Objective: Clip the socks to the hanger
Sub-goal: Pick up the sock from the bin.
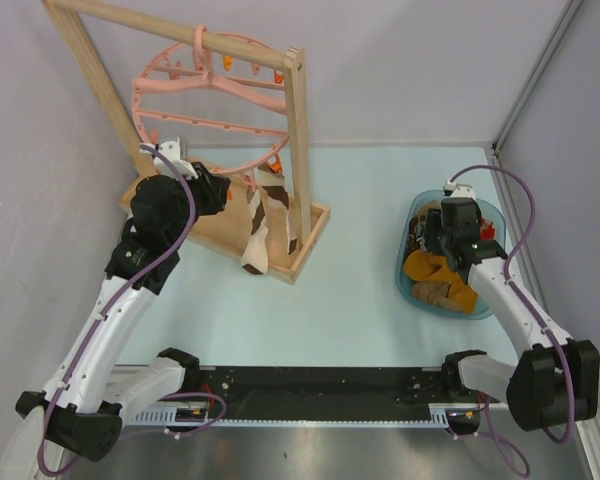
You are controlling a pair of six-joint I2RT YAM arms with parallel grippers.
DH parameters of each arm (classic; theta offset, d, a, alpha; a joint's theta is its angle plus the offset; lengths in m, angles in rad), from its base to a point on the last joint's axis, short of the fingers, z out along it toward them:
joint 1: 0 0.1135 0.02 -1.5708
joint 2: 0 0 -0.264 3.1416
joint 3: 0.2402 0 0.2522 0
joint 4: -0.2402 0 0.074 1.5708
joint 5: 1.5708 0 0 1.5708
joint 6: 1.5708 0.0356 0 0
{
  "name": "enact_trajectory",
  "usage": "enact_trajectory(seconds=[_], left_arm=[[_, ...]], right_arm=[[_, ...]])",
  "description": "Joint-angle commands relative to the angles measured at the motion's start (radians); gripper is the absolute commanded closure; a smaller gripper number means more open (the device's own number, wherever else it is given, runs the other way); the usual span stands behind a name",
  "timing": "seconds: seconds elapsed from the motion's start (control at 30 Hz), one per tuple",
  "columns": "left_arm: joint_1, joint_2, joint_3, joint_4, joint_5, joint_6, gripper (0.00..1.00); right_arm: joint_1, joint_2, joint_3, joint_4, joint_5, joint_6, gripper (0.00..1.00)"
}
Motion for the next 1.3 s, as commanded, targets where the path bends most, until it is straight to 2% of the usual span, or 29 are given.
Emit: enact_trajectory(seconds=[0.0, 0.27, 0.53, 0.6, 0.63, 0.67, 0.73, 0.93, 1.03, 1.1, 1.13, 1.27], left_arm=[[-0.006, -0.008, 0.043, 0.002, -0.014, 0.019, 1.0], [-0.006, 0.0, 0.048, -0.007, -0.012, 0.017, 1.0], [-0.006, 0.006, 0.048, -0.007, -0.002, 0.011, 1.0], [-0.006, 0.006, 0.048, -0.006, 0.0, 0.009, 1.0], [-0.006, 0.006, 0.048, -0.007, 0.002, 0.009, 1.0], [-0.008, 0.005, 0.049, -0.007, 0.002, 0.009, 1.0], [-0.008, 0.0, 0.052, -0.01, 0.002, 0.008, 1.0], [-0.008, -0.005, 0.057, -0.015, 0.002, 0.006, 1.0], [-0.008, -0.006, 0.057, -0.013, 0.009, 0.0, 1.0], [-0.009, -0.008, 0.057, -0.01, 0.012, -0.003, 1.0], [-0.008, -0.006, 0.057, -0.009, 0.017, -0.006, 1.0], [-0.009, -0.008, 0.058, -0.006, 0.028, -0.01, 1.0]], right_arm=[[0.001, 0.07, 0.049, 0.236, 0.048, -0.145, 0.45], [0.003, 0.265, 0.054, 0.376, 0.032, -0.241, 0.49], [0.009, 0.354, 0.057, 0.243, 0.111, -0.215, 0.51], [0.009, 0.353, 0.059, 0.22, 0.124, -0.209, 0.59], [0.009, 0.341, 0.059, 0.216, 0.124, -0.186, 0.65], [0.009, 0.334, 0.057, 0.212, 0.128, -0.177, 0.77], [0.009, 0.31, 0.057, 0.197, 0.14, -0.174, 0.82], [0.0, 0.193, 0.057, 0.151, 0.114, -0.151, 0.87], [-0.015, 0.112, 0.059, 0.146, 0.08, -0.137, 0.94], [-0.023, 0.065, 0.059, 0.149, 0.054, -0.13, 0.95], [-0.031, 0.051, 0.057, 0.149, 0.045, -0.12, 1.0], [-0.031, -0.024, 0.059, 0.182, -0.053, -0.093, 1.0]])
